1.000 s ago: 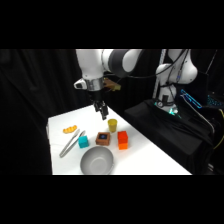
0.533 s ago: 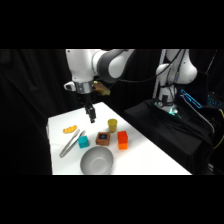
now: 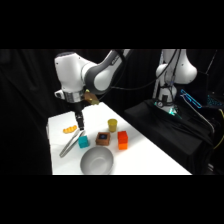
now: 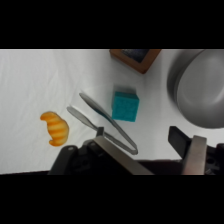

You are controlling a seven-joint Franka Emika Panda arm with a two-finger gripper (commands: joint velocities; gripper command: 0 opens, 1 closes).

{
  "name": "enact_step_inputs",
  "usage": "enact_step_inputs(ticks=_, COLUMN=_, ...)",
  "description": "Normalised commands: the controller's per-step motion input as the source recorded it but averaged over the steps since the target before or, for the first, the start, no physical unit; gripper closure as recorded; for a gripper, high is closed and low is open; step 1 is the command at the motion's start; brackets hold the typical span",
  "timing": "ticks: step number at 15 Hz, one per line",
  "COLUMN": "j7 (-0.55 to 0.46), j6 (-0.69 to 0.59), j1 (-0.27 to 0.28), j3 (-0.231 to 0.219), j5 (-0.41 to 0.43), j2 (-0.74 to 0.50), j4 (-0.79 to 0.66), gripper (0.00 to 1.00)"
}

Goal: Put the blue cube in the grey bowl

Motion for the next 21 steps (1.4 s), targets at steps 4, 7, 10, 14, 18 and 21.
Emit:
enact_step_inputs(ticks=4, j7=0.02, j6=0.11, j1=-0.053, j3=-0.011, j5=0.161, j2=0.23, j4=0.26, gripper=0.0)
enact_step_inputs(ticks=7, j7=0.01, j6=0.14, j1=-0.041, j3=0.021, j5=0.178, j2=0.19, j4=0.18, gripper=0.0)
enact_step_inputs(ticks=10, j7=0.01, j6=0.15, j1=-0.025, j3=0.03, j5=0.152, j2=0.19, j4=0.15, gripper=0.0)
enact_step_inputs(ticks=14, j7=-0.01, j6=0.14, j1=-0.028, j3=0.042, j5=0.14, j2=0.17, j4=0.1, gripper=0.0)
enact_step_inputs(ticks=18, j7=-0.04, j6=0.16, j1=-0.033, j3=0.048, j5=0.119, j2=0.12, j4=0.07, gripper=0.0)
enact_step_inputs(ticks=21, j7=-0.06, j6=0.16, j1=-0.037, j3=0.048, j5=0.108, j2=0.1, j4=0.06, gripper=0.0)
